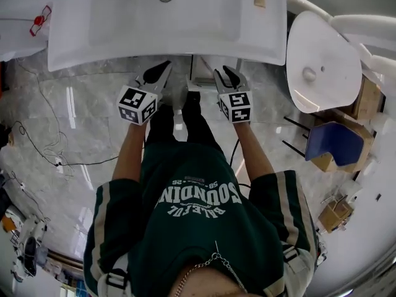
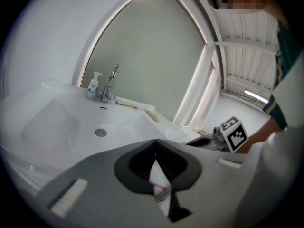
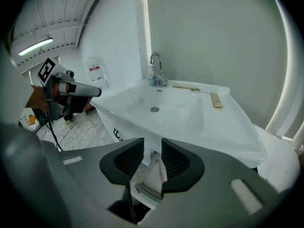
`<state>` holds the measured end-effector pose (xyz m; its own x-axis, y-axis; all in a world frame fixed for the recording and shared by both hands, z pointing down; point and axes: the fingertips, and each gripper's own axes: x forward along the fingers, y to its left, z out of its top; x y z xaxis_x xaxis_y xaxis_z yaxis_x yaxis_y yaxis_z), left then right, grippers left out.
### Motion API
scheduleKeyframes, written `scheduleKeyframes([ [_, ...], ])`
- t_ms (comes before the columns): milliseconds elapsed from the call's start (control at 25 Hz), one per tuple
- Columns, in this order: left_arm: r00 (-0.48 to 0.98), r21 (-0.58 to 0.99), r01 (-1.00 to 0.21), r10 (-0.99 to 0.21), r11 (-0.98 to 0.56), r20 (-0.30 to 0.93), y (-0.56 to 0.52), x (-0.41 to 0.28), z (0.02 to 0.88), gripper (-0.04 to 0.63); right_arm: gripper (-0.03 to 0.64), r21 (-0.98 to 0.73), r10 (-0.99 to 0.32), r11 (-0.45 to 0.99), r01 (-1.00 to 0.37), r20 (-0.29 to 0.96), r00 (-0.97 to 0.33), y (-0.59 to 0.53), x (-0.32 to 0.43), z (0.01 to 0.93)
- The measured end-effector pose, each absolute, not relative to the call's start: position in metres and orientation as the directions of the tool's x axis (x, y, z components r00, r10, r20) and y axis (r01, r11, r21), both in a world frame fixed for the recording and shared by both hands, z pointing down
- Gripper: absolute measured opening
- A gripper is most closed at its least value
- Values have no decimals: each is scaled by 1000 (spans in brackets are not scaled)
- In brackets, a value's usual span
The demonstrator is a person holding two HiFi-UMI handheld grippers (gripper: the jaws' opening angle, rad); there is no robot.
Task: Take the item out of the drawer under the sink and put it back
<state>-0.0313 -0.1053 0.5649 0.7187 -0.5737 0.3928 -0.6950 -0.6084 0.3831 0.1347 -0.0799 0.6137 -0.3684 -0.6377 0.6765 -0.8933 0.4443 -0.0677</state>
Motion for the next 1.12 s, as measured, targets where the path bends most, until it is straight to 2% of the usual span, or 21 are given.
scheduleKeyframes([
  [320, 663, 388, -749, -611, -538, 432, -91, -41, 590, 51, 100, -58, -483, 544, -837, 794, -369, -75, 140, 700],
  [760, 599, 382, -800, -661, -464, 453, -82, -41, 624, 49, 100, -82, -281, 671, -737, 892, -355, -77, 139, 813],
  [1120, 543, 386, -834, -711, -394, 448, -61, -45, 650, 51, 100, -43, -160, 767, -640, 953, -256, -76, 145, 893],
])
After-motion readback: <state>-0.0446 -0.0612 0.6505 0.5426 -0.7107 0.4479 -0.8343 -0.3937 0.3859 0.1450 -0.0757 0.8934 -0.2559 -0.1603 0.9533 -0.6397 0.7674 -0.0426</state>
